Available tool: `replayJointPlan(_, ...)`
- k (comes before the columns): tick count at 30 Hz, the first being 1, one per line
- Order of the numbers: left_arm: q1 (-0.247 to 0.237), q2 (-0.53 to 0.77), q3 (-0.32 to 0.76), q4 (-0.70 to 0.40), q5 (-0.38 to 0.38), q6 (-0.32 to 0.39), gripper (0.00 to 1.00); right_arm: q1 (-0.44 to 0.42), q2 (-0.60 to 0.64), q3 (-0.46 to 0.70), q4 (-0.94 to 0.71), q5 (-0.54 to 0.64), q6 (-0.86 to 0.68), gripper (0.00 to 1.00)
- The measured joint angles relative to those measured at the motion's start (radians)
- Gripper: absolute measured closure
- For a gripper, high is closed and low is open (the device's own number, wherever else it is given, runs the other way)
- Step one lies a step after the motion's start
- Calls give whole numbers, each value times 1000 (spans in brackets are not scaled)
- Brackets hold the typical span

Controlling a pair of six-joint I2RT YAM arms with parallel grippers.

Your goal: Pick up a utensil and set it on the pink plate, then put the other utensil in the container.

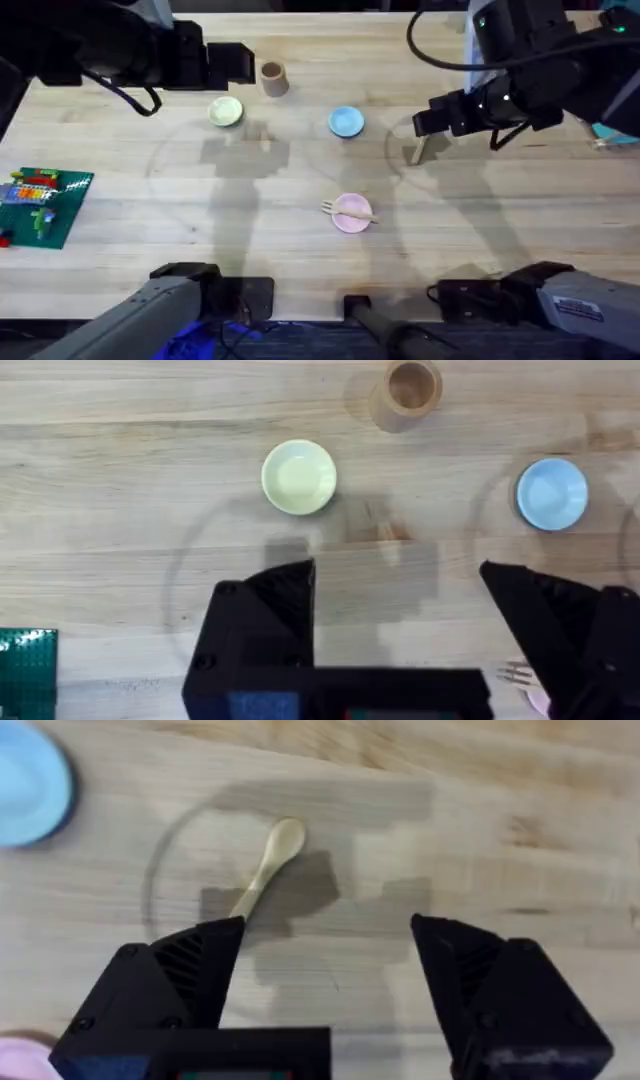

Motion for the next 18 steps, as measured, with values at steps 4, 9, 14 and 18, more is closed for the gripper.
replayJointPlan(4,0,0,0,0,0,0,8,0,0,0,-28,39,94,5)
replayJointPlan(9,0,0,0,3,0,0,8,0,0,0,-33,38,162,5)
replayJointPlan(14,0,0,0,16,0,10,8,0,1,0,-13,13,186,4)
replayJointPlan(18,0,0,0,55,1,72,8,0,9,0,-4,-12,193,5)
